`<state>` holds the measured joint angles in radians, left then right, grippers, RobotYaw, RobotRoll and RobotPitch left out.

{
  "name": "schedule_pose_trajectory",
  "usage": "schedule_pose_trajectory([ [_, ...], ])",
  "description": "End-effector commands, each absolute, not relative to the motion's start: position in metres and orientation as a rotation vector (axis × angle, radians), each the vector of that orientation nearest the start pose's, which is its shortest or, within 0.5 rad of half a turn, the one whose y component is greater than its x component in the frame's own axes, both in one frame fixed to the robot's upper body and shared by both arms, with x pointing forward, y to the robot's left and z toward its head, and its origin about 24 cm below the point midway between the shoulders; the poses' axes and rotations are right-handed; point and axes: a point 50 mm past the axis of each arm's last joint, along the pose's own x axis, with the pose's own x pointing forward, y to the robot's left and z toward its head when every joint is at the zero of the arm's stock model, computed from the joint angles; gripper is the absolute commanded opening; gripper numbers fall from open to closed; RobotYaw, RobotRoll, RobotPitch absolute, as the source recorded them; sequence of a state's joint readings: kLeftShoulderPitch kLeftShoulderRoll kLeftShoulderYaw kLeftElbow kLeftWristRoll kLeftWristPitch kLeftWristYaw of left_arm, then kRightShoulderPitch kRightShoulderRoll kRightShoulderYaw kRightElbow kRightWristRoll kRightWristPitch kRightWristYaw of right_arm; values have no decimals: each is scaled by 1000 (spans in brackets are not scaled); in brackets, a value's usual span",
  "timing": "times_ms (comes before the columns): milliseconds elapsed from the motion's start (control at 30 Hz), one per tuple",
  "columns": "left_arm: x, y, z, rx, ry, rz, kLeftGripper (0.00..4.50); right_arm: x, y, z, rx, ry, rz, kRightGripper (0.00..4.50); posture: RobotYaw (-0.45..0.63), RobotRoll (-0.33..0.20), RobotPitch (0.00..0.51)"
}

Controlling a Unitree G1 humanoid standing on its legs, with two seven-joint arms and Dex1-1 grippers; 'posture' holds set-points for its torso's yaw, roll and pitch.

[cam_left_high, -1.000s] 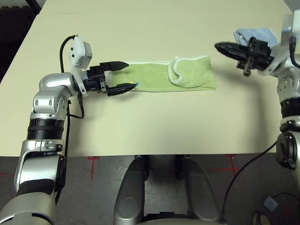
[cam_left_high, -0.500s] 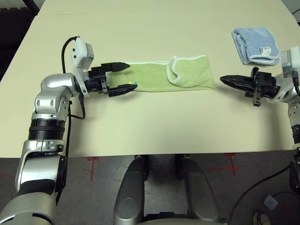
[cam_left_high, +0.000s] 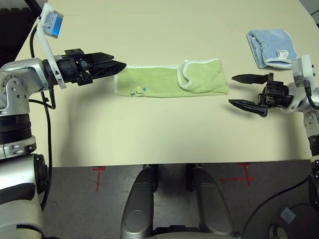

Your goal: Fold the towel and set it aside.

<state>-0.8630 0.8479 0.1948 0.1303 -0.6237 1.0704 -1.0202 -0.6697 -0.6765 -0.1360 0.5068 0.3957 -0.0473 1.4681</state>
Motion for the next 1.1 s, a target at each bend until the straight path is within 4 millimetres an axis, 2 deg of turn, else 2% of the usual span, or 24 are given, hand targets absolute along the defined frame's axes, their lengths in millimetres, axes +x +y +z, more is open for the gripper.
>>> schedule_pose_trajectory([
  [33,296,242,273,-60,246,-934,4500,315,-248,191,-354,-163,1218,4445,81,0,325],
  [433,277,272,260,-55,450,-860,4500,307,-242,193,-346,-167,1231,4445,82,0,330],
  [667,269,273,255,-45,506,-880,4500,305,-238,193,-342,-166,1232,4445,91,0,328],
  [1100,269,268,256,-40,482,-902,4500,315,-239,192,-338,-166,1226,4445,92,0,318],
])
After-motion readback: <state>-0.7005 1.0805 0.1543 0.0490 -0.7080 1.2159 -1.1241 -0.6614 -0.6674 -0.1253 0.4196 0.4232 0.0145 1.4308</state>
